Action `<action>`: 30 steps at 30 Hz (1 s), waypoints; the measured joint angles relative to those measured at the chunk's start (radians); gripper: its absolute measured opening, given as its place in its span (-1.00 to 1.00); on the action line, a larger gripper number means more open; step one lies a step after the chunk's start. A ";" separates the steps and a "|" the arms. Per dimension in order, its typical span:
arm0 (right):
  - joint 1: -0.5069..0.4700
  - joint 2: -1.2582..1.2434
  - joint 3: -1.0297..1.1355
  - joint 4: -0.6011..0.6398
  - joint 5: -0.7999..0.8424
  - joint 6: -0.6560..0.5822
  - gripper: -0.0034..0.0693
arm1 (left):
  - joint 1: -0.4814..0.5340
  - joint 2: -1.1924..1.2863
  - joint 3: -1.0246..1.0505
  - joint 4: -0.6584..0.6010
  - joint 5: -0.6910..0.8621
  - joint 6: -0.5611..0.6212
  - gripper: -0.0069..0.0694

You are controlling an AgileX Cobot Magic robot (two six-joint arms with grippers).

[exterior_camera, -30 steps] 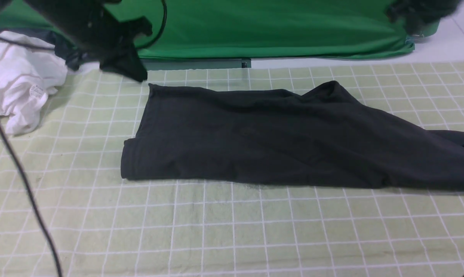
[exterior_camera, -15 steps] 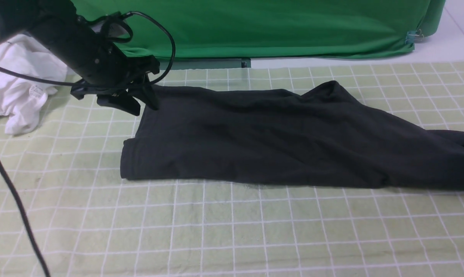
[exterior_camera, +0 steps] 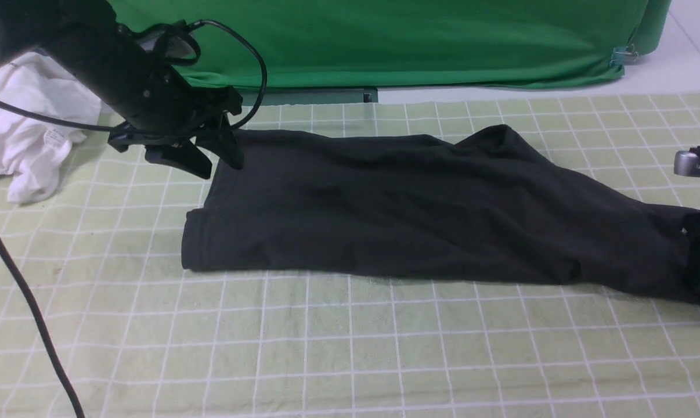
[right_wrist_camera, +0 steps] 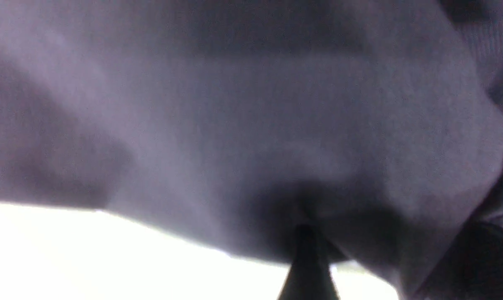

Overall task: Fold a long-sleeved shirt over a green coffee tablecloth.
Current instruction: 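Pull the folded dark garment lengthwise by its ends to straighten it flat on the table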

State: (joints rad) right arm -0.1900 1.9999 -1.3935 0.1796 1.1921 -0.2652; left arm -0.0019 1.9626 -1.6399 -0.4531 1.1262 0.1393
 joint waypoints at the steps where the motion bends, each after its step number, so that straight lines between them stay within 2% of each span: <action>1: -0.001 -0.007 -0.002 0.000 0.007 -0.002 0.38 | 0.000 0.000 0.000 0.000 0.001 0.002 0.12; 14: -0.013 -0.007 -0.092 -0.035 -0.003 -0.005 0.37 | 0.000 0.000 0.000 -0.001 -0.004 0.010 0.12; 20: -0.013 0.050 -0.092 -0.049 -0.008 -0.005 0.27 | 0.000 0.000 0.000 -0.003 -0.012 0.010 0.12; 24: -0.013 0.061 -0.092 -0.051 -0.006 -0.014 0.03 | 0.000 0.000 0.000 -0.011 -0.012 0.025 0.12; 30: -0.013 0.061 -0.121 -0.052 0.018 -0.032 -0.63 | 0.000 0.000 0.000 -0.014 -0.018 0.030 0.12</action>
State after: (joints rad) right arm -0.2029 2.0608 -1.5146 0.1271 1.2098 -0.2976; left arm -0.0019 1.9626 -1.6399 -0.4675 1.1077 0.1698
